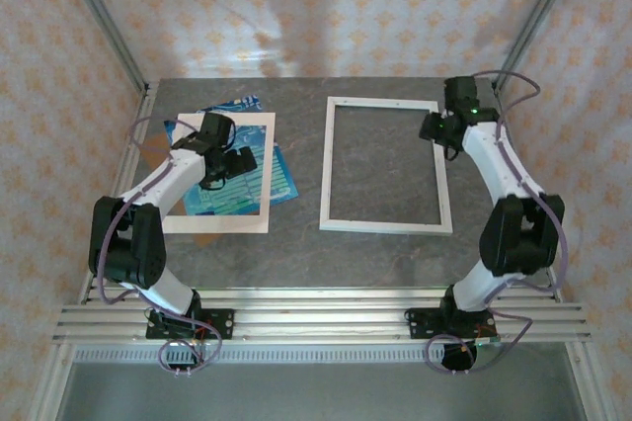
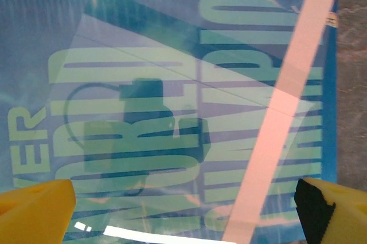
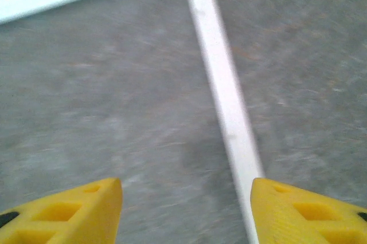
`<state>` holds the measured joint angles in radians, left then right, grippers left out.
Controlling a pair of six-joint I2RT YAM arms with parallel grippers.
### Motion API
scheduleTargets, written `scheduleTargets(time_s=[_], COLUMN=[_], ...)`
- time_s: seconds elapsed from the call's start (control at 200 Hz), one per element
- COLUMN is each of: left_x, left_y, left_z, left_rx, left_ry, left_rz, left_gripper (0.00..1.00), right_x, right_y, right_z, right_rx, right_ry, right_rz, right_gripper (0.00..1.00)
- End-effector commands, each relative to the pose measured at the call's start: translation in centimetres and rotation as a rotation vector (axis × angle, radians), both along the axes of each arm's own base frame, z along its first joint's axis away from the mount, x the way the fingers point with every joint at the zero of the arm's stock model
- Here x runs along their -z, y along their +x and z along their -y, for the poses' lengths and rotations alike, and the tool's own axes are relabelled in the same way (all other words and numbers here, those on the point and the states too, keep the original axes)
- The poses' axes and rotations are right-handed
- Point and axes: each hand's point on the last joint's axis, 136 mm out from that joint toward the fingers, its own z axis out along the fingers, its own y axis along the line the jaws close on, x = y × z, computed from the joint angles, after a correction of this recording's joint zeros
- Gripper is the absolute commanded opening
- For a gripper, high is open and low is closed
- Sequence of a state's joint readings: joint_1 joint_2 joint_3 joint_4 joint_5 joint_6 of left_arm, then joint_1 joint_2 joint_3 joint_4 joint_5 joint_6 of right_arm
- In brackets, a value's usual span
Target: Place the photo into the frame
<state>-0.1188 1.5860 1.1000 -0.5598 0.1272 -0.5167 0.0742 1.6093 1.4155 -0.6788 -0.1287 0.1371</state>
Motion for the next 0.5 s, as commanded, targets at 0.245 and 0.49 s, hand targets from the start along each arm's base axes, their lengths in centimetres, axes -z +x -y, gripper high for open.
scheduleTargets(time_s=[0.245,0.49], left_x=[2.7,4.0], left_y=[-0.9,-2.1], left_z=[-0.7,-0.6], left_rx=[-0.097,-0.078], left_ry=[-0.169,-0.185], left_rz=[0.015,-0.013], left_gripper=[1.00,1.00], right_x=[2.3,6.5], right_y=[-4.3,-6.7], right_z=[-20.0,-32.5], right_rx=[-0.239,-0.425], right_ry=[0.218,0.238], right_rz=[-0.019,-0.115], right_gripper=[0.56,0.48])
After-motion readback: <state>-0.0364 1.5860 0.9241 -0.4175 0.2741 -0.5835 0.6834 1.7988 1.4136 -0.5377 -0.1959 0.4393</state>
